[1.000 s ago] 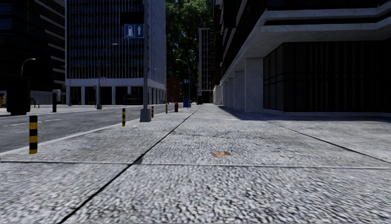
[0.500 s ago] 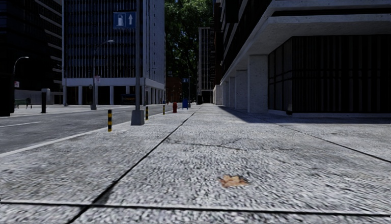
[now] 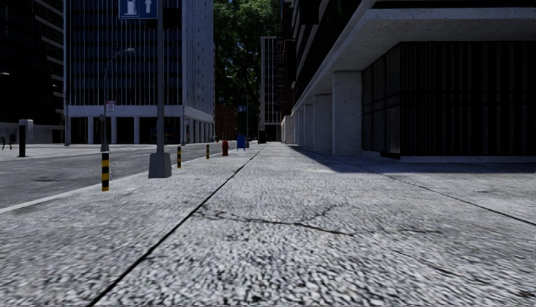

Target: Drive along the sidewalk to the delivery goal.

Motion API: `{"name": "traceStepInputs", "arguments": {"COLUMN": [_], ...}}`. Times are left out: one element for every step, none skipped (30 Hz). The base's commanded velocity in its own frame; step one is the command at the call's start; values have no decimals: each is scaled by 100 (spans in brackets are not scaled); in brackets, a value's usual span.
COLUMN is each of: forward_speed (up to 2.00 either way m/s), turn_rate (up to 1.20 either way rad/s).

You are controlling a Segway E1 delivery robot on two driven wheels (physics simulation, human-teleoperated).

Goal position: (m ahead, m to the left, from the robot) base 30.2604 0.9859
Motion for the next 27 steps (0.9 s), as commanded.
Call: {"name": "traceStepInputs", "arguments": {"forward_speed": [200,200,200,200,200,200,200,200,200,200,200,200,200,200,200,200,200,200,200,200,200,200,200,200,200,200,200], "turn_rate": [0,0,0,0,0,0,0,0,0,0,0,0,0,0,0,0,0,0,0,0,0,0,0,0,0,0,0]}}
